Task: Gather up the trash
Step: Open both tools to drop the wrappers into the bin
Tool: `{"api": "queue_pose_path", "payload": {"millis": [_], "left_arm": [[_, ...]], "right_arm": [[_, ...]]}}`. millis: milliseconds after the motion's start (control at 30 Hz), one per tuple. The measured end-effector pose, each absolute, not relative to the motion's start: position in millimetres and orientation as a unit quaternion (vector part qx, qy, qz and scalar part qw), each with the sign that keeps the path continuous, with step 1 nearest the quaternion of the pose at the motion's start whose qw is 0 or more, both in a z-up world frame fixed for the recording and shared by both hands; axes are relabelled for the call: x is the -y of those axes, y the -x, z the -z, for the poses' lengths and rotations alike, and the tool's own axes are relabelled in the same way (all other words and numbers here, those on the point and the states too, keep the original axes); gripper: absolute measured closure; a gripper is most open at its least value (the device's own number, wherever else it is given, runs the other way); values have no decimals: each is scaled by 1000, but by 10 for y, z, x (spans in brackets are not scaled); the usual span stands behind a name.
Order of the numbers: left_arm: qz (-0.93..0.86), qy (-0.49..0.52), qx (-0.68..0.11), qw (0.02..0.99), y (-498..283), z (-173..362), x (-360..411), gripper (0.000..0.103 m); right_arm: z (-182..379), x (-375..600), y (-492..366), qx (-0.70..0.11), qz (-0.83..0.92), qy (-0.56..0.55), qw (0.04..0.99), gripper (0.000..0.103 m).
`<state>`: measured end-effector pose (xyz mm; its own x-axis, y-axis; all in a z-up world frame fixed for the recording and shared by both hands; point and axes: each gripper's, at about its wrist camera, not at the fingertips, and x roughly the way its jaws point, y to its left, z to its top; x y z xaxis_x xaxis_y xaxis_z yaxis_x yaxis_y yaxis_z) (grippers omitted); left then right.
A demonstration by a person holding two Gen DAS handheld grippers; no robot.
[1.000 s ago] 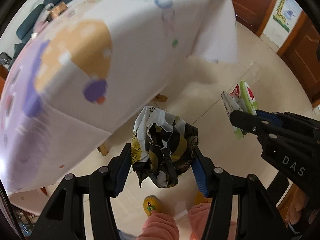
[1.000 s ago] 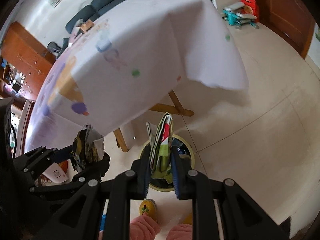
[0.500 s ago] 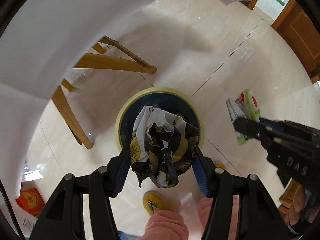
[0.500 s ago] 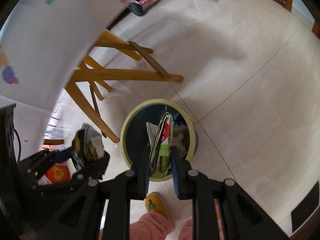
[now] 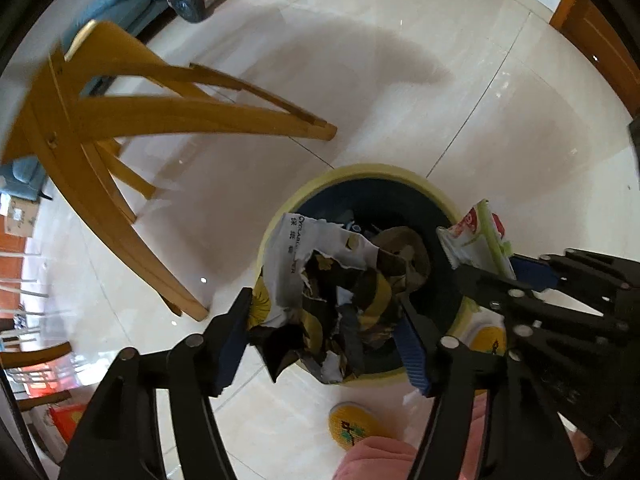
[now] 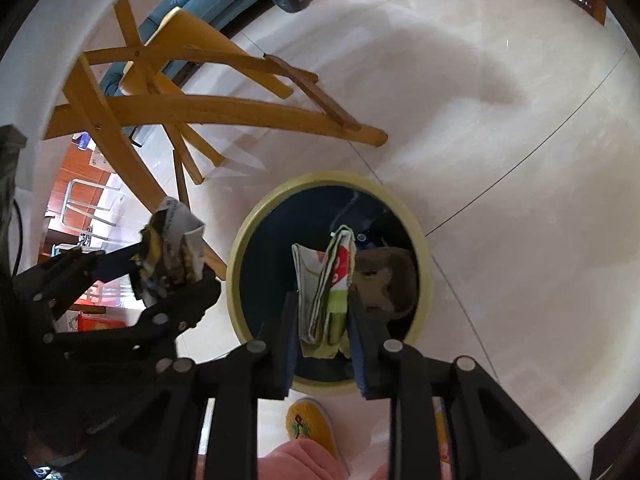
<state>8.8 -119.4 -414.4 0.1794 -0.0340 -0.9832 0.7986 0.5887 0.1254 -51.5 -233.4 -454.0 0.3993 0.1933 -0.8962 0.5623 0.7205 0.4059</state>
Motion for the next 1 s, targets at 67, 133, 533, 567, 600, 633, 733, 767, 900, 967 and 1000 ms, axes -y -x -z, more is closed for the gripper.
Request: {"api": "queue_pose_path", "payload": {"millis": [67,133,533,567,600,633,733,767,900,967,1000], "left_arm": [[304,-342,-565,686,-111,4152,1161,37],[305,-345,-563,686,-156,4168,1147,34],[326,-316,-565,689,-197,4066,1021,1],[326,-317,-566,688,-174,4046,1020,1],[324,-319,-567,687,-178,4038,1018,1],[322,-321,-567,687,-184,4057,1036,1],[319,-327,-569,683,-114,3985,1044,1],[319,-330,-568,683,-77,3936,1029,1],[322,-336,-565,681,3,3736,1017,1],[327,-334,-565,679,65,3589,1019,1],[328,-334,-565,679,86,3539,1026,1]], "right_arm": [[4601,2303,482,-535,116,-355,758,73],[4652,2272,444,-543,112,-351,755,71],[4673,2266,357,-532,71,-346,769,41],[4665,2274,367,-532,72,-347,769,41],[4649,2272,384,-532,74,-347,769,41],[4636,2271,396,-531,76,-347,769,41],[4577,2254,441,-531,81,-344,770,41],[4536,2249,466,-530,84,-343,771,41],[4319,2261,576,-525,93,-345,773,41],[4179,2277,646,-521,94,-346,775,41],[4096,2280,679,-520,95,-344,776,41]]}}
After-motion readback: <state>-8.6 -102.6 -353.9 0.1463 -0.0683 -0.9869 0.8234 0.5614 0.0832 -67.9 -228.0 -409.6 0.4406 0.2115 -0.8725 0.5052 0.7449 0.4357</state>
